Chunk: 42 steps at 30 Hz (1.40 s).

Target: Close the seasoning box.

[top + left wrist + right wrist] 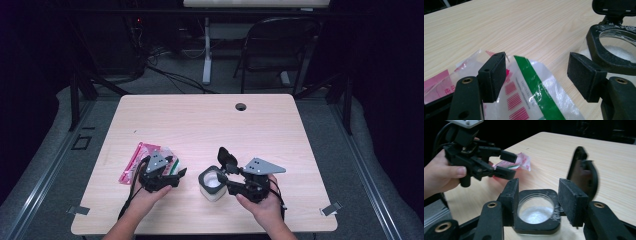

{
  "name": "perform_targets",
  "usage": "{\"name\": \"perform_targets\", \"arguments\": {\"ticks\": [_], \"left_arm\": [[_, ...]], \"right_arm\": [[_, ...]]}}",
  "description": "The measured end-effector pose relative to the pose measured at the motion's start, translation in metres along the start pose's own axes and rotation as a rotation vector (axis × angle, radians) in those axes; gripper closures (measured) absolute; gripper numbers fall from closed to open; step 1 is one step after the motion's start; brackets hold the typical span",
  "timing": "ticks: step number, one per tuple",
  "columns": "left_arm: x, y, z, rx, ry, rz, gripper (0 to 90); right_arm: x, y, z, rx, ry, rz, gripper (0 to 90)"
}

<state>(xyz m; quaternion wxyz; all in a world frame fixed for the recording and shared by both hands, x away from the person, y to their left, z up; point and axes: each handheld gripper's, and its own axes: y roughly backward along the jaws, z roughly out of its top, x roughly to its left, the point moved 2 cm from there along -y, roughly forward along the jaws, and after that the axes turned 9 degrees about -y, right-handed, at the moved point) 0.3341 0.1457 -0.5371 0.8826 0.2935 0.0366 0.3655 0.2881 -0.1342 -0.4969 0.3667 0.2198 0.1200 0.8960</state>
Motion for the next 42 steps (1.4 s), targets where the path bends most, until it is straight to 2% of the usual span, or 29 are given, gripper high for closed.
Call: {"name": "perform_targets", "arguments": {"ticks": [4,10,19,28,35,42], "left_arm": [[-0.001,-0.002,0.002,-0.006,0.003,0.001,32.1],[-0.001,-0.002,0.005,-0.014,0.007,-0.004,32.5],[-0.001,-0.002,0.005,-0.014,0.003,-0.001,33.0],[0.005,0.002,0.004,-0.019,0.017,0.020,33.8],[0.010,0.007,0.001,-0.016,0.030,0.037,34.2],[0.016,0.015,-0.003,-0.028,0.053,0.074,34.7]], "right_arm": [[-0.004,0.006,0.001,-0.018,-0.014,-0.018,53.3],[-0.008,0.015,0.006,-0.045,-0.028,-0.010,55.4],[-0.014,0.025,0.012,-0.069,-0.029,-0.055,61.3],[-0.024,0.036,0.018,-0.087,-0.040,-0.104,68.5],[-0.037,0.043,0.022,-0.109,-0.072,-0.145,74.4],[-0.051,0.040,0.020,-0.089,-0.090,-0.175,78.2]]}}
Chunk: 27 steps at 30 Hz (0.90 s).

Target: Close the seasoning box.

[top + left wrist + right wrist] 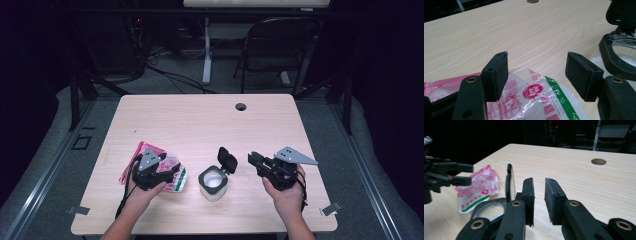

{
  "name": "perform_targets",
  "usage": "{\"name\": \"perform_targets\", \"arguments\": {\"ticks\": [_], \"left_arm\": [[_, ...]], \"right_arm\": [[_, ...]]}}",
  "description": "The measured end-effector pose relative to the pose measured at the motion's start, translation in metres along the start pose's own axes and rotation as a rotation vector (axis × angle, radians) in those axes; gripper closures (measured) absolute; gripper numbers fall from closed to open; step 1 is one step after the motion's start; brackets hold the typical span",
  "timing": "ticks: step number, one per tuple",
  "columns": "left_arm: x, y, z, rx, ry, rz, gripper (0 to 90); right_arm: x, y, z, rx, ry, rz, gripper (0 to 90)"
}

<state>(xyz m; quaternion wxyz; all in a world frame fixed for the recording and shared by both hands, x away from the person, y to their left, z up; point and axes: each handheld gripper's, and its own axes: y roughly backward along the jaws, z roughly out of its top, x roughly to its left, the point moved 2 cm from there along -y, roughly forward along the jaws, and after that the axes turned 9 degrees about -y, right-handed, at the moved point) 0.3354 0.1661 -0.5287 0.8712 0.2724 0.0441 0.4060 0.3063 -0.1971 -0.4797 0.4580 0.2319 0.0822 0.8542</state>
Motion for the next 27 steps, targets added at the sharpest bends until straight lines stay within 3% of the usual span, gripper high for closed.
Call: {"name": "perform_targets", "arguments": {"ticks": [3,19,23,27], "left_arm": [[0.001,0.002,-0.003,0.010,0.006,0.013,35.0],[0.016,0.027,-0.017,0.002,0.051,0.093,35.4],[0.020,0.032,-0.020,0.001,0.062,0.108,36.0],[0.022,0.036,-0.021,-0.001,0.069,0.118,36.5]], "right_arm": [[-0.005,-0.005,-0.002,0.013,0.010,-0.025,77.6],[-0.024,-0.037,-0.005,0.071,-0.020,-0.043,75.6],[-0.027,-0.044,-0.006,0.090,-0.026,-0.055,82.7],[-0.027,-0.049,-0.007,0.102,-0.037,-0.032,86.7]]}}
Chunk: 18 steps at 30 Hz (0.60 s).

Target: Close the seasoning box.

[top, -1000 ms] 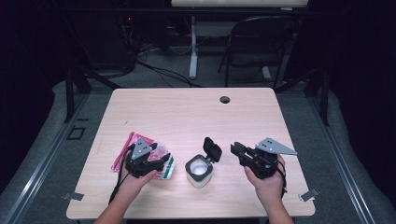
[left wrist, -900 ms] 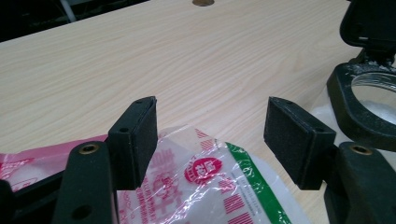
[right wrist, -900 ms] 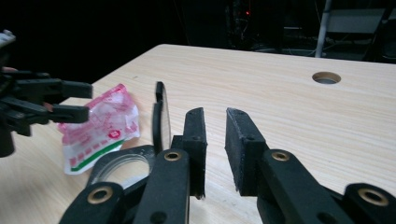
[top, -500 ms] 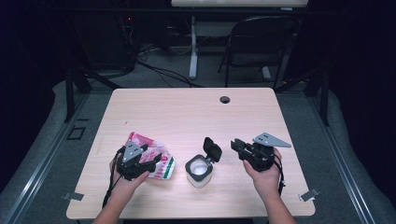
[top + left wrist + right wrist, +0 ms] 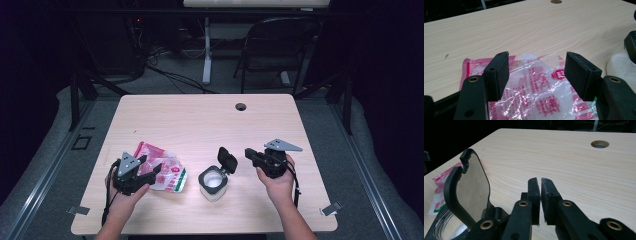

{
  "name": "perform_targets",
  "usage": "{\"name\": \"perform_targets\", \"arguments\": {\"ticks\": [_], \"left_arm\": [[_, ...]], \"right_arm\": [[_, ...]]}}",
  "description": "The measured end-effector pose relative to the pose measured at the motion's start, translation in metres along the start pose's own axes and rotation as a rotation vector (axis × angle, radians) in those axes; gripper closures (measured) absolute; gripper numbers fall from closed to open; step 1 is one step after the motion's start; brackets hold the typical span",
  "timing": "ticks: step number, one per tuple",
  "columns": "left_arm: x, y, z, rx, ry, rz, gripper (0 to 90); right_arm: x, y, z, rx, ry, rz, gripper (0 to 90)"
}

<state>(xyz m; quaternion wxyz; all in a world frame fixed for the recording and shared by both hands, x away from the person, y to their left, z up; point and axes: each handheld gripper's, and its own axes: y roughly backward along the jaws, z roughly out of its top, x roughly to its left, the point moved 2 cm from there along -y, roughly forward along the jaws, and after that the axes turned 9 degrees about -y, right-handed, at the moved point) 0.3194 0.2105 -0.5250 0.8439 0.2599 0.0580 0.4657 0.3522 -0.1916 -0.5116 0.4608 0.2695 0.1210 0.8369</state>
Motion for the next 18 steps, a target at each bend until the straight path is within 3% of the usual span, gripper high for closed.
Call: {"name": "perform_targets", "arguments": {"ticks": [18], "left_arm": [[0.001,0.000,-0.001,-0.003,-0.005,0.012,37.1]], "right_arm": [[0.013,-0.003,-0.002,0.010,0.040,0.039,90.0]]}}
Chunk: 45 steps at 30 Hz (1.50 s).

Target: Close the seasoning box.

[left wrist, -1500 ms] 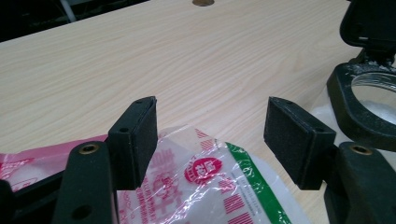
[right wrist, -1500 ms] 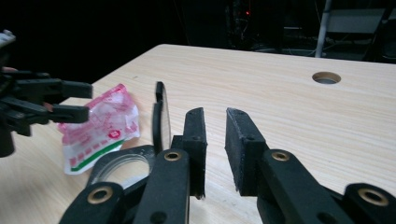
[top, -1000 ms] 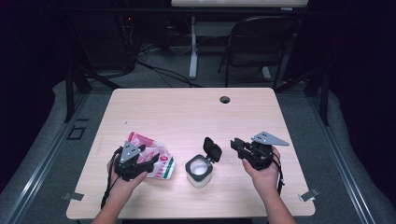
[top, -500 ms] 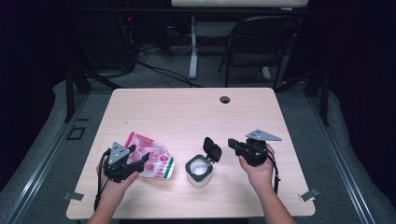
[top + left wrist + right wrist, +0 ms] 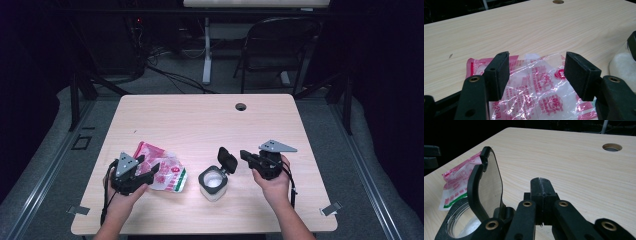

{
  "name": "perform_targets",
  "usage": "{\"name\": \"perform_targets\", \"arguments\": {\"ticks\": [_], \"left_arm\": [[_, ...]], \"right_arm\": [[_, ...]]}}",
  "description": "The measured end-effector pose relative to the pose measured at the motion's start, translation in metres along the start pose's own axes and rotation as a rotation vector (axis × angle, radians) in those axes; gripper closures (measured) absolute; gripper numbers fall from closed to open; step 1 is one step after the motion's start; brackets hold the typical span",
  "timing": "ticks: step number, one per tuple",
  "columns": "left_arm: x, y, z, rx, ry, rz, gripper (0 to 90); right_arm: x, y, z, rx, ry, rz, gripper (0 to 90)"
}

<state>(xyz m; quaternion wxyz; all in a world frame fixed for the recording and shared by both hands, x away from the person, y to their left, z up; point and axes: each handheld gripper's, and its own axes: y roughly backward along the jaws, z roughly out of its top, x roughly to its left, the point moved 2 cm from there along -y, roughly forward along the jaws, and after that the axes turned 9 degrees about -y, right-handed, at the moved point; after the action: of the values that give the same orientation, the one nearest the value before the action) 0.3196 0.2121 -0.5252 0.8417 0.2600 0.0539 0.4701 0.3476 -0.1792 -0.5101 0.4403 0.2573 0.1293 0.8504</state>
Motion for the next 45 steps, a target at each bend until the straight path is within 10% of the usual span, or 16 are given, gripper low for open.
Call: {"name": "perform_targets", "arguments": {"ticks": [45], "left_arm": [[-0.001,-0.002,0.000,0.014,-0.016,-0.001,37.3]], "right_arm": [[0.031,-0.005,-0.007,0.030,0.063,0.074,89.1]]}}
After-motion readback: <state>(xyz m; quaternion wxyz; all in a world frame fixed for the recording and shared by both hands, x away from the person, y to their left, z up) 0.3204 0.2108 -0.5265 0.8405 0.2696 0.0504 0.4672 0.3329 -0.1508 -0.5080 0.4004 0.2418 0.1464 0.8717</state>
